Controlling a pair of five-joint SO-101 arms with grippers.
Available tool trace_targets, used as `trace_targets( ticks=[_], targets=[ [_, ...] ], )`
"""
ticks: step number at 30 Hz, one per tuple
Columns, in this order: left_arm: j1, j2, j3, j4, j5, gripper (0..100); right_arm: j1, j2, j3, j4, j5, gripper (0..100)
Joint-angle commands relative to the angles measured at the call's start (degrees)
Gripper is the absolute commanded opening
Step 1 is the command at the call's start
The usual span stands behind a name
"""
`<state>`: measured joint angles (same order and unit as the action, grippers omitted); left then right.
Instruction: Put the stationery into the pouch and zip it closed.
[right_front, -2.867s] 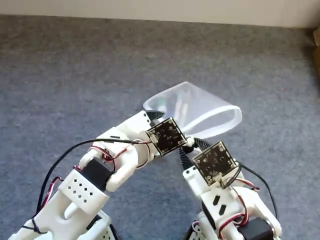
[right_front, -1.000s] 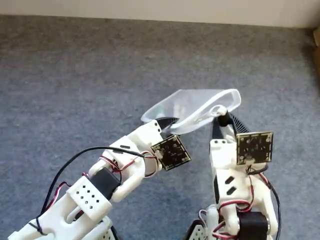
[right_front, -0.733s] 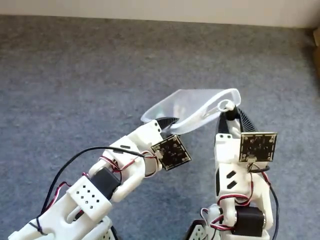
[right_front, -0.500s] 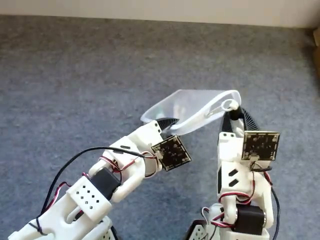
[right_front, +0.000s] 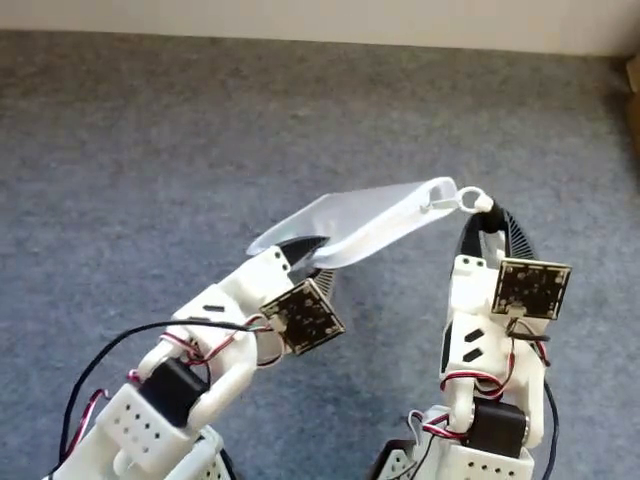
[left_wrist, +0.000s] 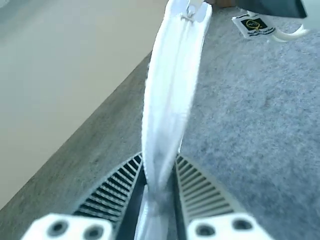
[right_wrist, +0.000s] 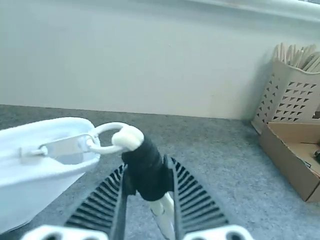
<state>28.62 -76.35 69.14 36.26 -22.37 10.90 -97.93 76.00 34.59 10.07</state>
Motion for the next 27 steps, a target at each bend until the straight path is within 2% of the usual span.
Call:
trace_targets(
  ticks=[1, 5, 14, 24, 27],
  targets=[
    [-4.3, -5.5, 0.7, 2.9, -1.4, 0, 2.9, 0.0, -0.7, -2.0, -0.3, 0.4],
    [-5.5, -12.2, 3.2, 6.1, -1.6, 0, 2.9, 0.0, -0.4, -2.0, -0.2, 0.4],
    [-7.4, -29.0, 3.3, 18.7, -1.6, 0, 2.9, 0.0, -0.3, -1.8, 2.1, 0.4],
    [-7.6, -28.0, 6.0, 18.9, -1.6, 0, 2.6, 0.0, -0.3, -1.5, 2.4, 1.0],
    [-7.7, -28.0, 6.1, 17.9, -1.6, 0, 0.0, 0.0, -0.5, 2.9, 2.5, 4.7]
  ],
)
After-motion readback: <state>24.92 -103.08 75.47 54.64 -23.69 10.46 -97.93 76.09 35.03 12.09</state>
